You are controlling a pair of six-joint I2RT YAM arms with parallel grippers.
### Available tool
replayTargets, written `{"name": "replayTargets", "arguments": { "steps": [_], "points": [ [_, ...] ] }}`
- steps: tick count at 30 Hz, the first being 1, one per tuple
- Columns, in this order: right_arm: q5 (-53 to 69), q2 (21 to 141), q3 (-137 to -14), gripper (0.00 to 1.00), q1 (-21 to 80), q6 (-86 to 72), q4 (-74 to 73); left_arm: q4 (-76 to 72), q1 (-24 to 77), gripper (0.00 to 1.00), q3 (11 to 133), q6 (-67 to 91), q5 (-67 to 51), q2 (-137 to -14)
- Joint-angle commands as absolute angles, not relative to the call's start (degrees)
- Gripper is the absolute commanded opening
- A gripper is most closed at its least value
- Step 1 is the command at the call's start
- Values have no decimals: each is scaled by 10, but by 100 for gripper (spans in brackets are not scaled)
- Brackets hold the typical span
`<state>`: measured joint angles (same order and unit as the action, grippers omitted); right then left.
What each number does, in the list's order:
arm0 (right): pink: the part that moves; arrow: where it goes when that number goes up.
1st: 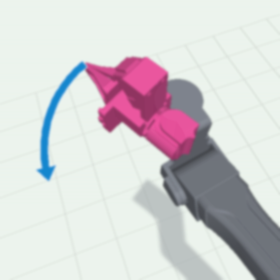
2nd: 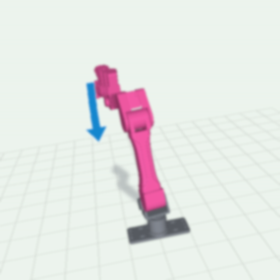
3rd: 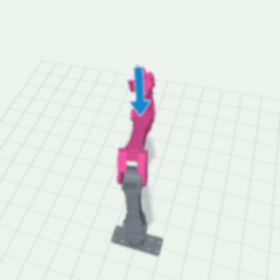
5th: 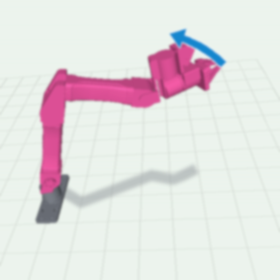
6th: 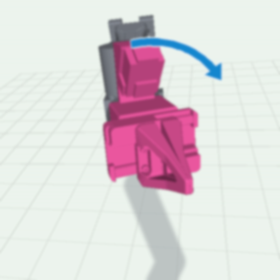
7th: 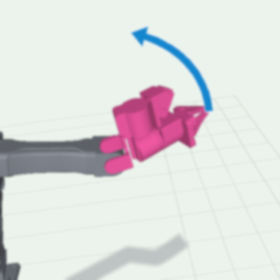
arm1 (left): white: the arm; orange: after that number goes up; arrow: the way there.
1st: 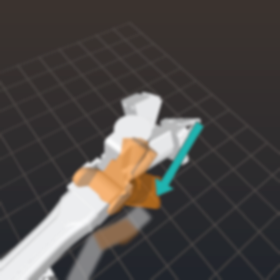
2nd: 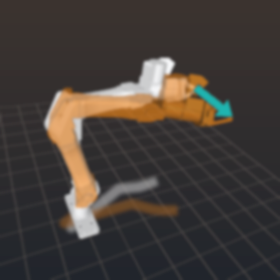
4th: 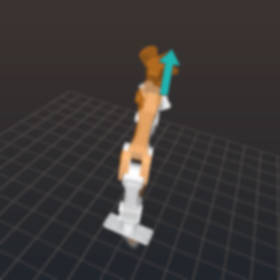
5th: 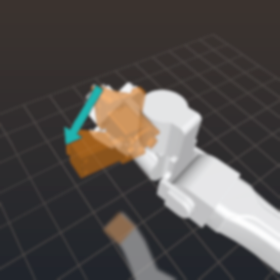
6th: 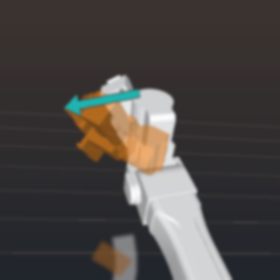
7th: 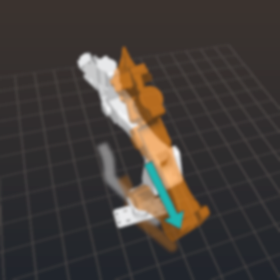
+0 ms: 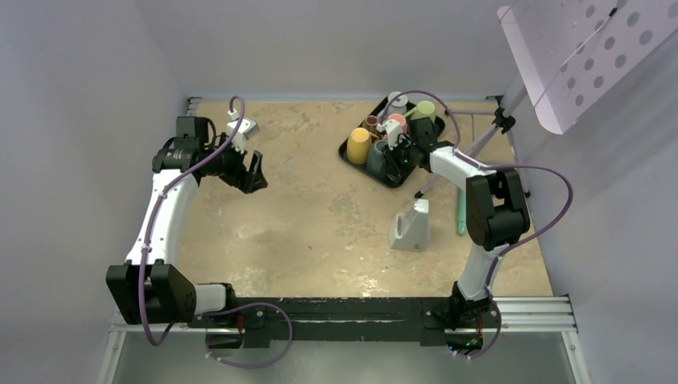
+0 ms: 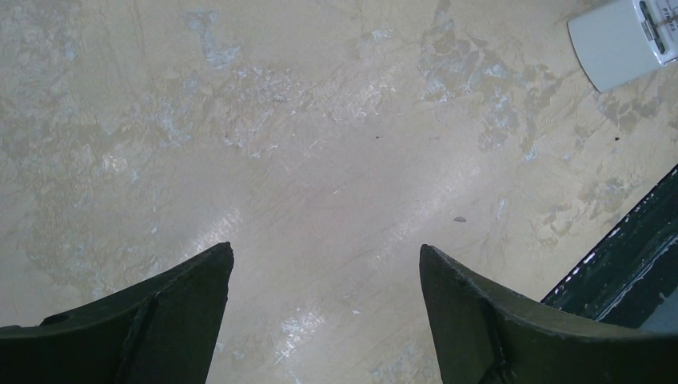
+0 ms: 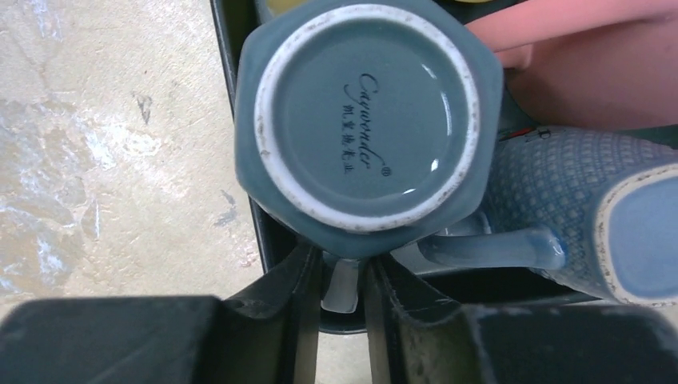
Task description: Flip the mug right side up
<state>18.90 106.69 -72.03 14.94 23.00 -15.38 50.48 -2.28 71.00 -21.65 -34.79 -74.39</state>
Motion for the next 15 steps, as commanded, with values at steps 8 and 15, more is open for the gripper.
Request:
{"name": "replayTargets", "arguments": {
  "steps": [8, 15],
  "points": [
    [158, 1019, -722, 0, 153, 181, -158, 502, -25, 89, 715, -202, -376, -730],
    [176, 902, -673, 0, 152, 106, -101, 500, -25, 88, 740, -150, -407, -735]
  ]
}}
